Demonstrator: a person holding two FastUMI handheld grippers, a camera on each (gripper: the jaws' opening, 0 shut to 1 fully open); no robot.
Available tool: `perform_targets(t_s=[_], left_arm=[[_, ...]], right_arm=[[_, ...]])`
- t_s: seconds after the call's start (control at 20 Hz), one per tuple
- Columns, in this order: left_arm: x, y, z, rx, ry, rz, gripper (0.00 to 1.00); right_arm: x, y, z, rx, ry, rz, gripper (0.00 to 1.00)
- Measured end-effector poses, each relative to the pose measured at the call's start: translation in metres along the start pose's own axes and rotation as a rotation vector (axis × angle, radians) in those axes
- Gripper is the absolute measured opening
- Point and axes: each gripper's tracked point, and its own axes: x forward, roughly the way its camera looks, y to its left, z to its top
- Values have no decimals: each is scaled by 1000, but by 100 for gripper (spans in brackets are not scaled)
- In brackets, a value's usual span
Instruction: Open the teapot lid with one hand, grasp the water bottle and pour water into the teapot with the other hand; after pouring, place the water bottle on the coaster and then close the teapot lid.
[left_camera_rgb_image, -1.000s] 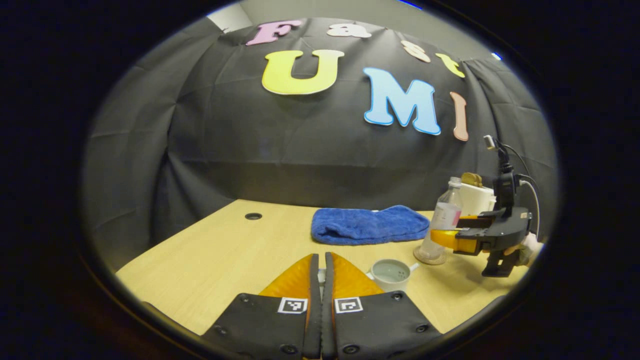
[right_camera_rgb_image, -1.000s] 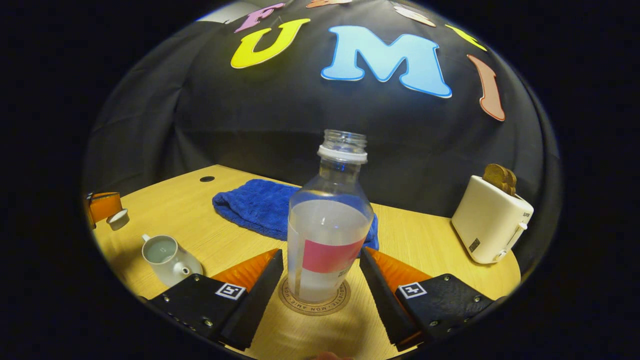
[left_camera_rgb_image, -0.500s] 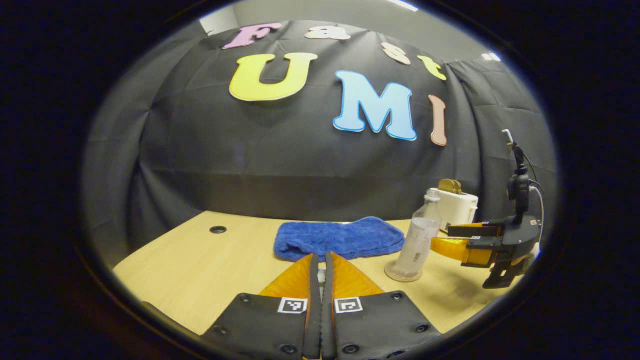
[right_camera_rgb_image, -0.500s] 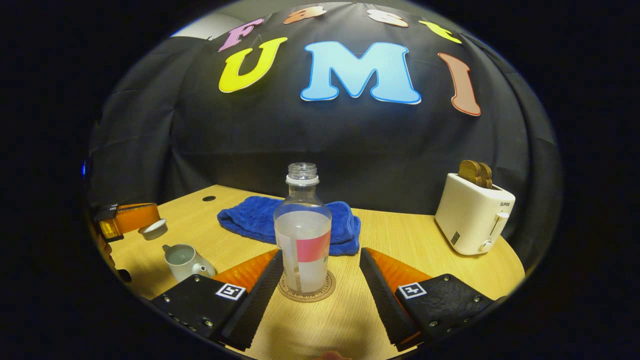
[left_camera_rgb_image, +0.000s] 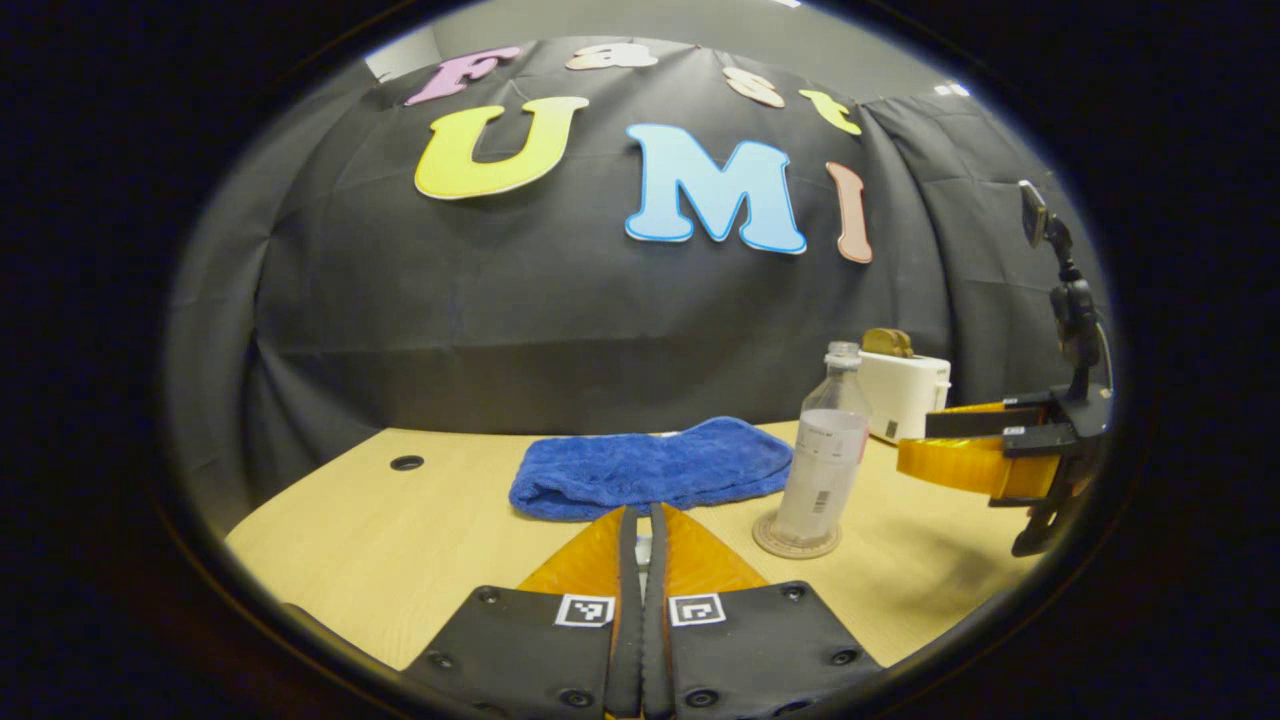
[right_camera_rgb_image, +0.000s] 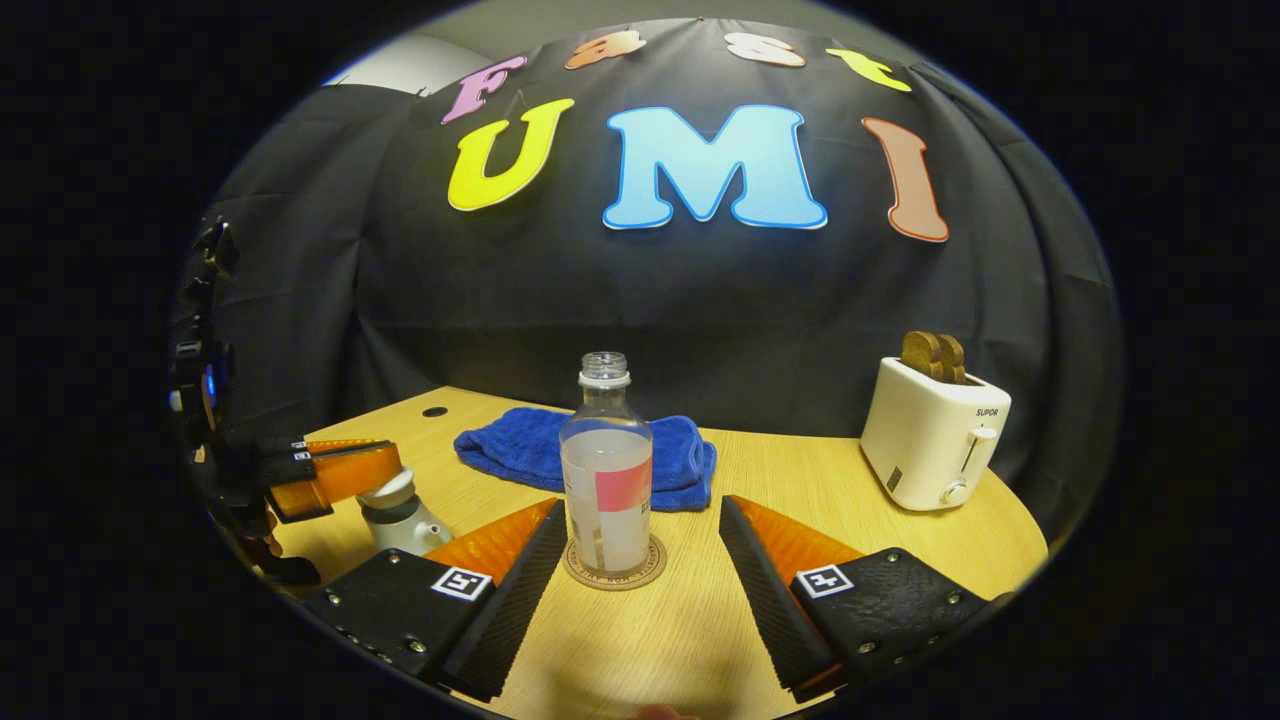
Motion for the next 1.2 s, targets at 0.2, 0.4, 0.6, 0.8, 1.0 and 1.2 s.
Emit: perform_targets(t_s=[0.2, 0.4, 0.6, 0.8, 1.0, 1.2], left_arm=[[0, -2, -4, 39, 3, 17, 6], [-4, -3, -7, 52, -1, 26, 6], [-5, -1, -12, 52, 5, 35, 7], [-5, -2, -16, 38, 14, 32, 10], [-6, -4, -16, 31, 13, 27, 19], [-13, -6, 1, 48, -28, 31, 26]], right_arm=[[-6, 1, 6, 6, -23, 4, 95], [-8, 1, 6, 12, -30, 4, 95], [-10, 2, 3, 19, -25, 7, 95], [-12, 1, 2, 23, -25, 4, 95], [-13, 4, 2, 27, -27, 4, 95], [-16, 9, 0, 21, -29, 3, 95]])
